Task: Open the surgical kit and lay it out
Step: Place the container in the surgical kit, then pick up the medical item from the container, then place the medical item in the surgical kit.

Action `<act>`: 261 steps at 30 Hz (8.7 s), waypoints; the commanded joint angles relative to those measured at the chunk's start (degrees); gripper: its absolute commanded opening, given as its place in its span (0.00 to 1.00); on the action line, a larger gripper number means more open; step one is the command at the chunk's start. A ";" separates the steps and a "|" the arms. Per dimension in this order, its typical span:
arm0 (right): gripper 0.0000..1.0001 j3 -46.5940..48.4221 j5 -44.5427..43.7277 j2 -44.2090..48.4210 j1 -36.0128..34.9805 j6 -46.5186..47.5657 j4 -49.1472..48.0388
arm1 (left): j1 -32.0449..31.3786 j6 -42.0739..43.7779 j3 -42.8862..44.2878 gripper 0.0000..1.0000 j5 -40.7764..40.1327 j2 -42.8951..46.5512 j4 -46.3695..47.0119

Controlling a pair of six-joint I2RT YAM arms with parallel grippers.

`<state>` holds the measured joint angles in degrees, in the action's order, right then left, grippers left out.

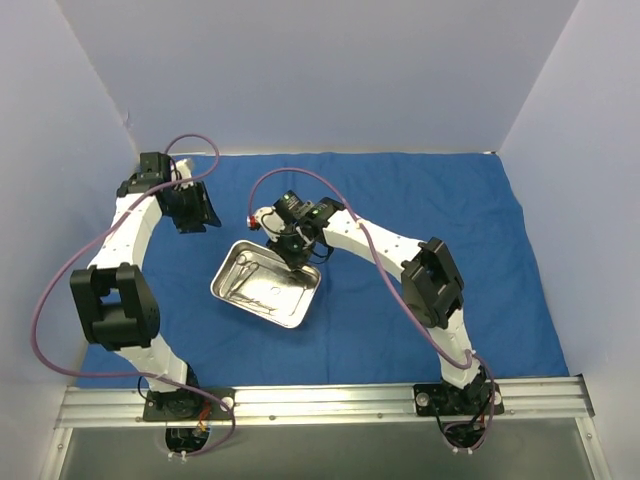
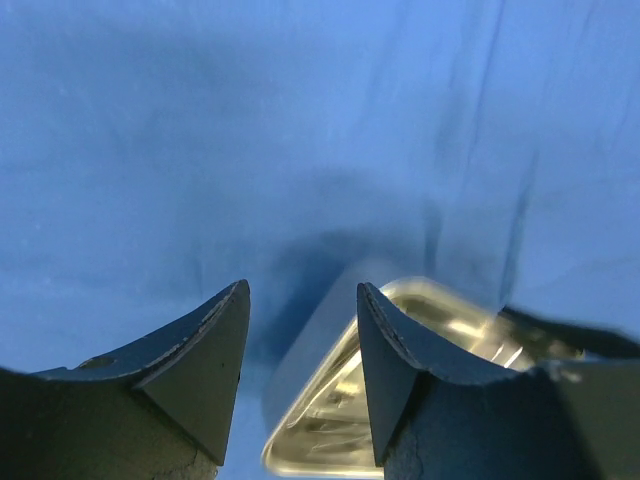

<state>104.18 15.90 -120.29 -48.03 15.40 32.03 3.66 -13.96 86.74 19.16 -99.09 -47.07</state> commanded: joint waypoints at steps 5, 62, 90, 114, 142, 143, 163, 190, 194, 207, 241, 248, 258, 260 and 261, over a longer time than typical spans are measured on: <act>0.00 -1.96 2.82 6.30 3.03 1.65 1.45 | -1.28 4.64 -12.02 0.57 2.64 16.72 2.16; 0.00 -4.87 22.69 4.98 6.28 0.51 0.49 | -11.31 1.83 -11.33 0.34 2.20 5.14 -9.09; 0.57 4.97 9.07 2.69 7.33 -8.62 -0.82 | -10.35 -1.08 -10.36 0.02 -17.49 4.26 4.96; 0.58 -21.11 2.55 23.61 16.21 -15.40 -9.70 | 6.71 22.74 4.75 0.02 -6.50 -12.88 12.09; 0.58 -28.67 5.81 25.45 20.43 -19.79 -13.31 | 8.03 14.66 19.08 0.54 -18.62 -15.61 3.48; 0.58 -29.29 5.98 25.72 20.35 -20.14 -13.92 | 7.51 14.66 18.99 0.54 -18.98 -15.52 3.13; 0.57 -35.71 3.44 31.42 19.38 -23.40 -15.16 | -8.06 -35.51 20.22 0.51 -23.55 -20.08 -5.40; 0.57 -43.80 1.33 38.82 20.08 -23.75 -13.66 | -8.15 -48.62 18.03 0.32 -21.63 -30.55 -1.36; 0.57 -43.45 1.50 38.47 20.08 -23.66 -13.84 | -7.70 -47.49 16.80 0.17 -21.53 -29.15 -0.04; 0.57 -41.52 2.47 36.27 19.99 -22.96 -15.16 | -4.90 -35.44 18.10 0.02 -8.64 -23.87 2.43; 0.57 -14.58 15.97 18.44 19.11 -25.23 -12.61 | -1.02 -43.53 -10.88 0.02 37.00 -9.99 51.46; 0.57 -6.19 18.91 12.63 16.48 -28.13 -14.63 | -9.19 -48.19 -16.61 0.02 28.66 -5.15 55.69; 0.52 -5.57 17.23 10.87 14.19 -28.76 -14.19 | -15.26 -43.70 -10.89 0.02 21.53 -4.09 42.06; 0.51 -6.01 16.80 10.95 14.02 -28.76 -14.45 | -16.31 -43.35 -10.19 0.02 21.45 -4.27 41.62; 0.50 -6.27 16.71 10.95 13.93 -28.93 -14.80 | -16.58 -43.26 -10.01 0.02 21.45 -4.36 41.27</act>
<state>97.03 32.77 -109.73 -33.80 -13.06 17.37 -11.20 -59.07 73.65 41.87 -104.81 -3.60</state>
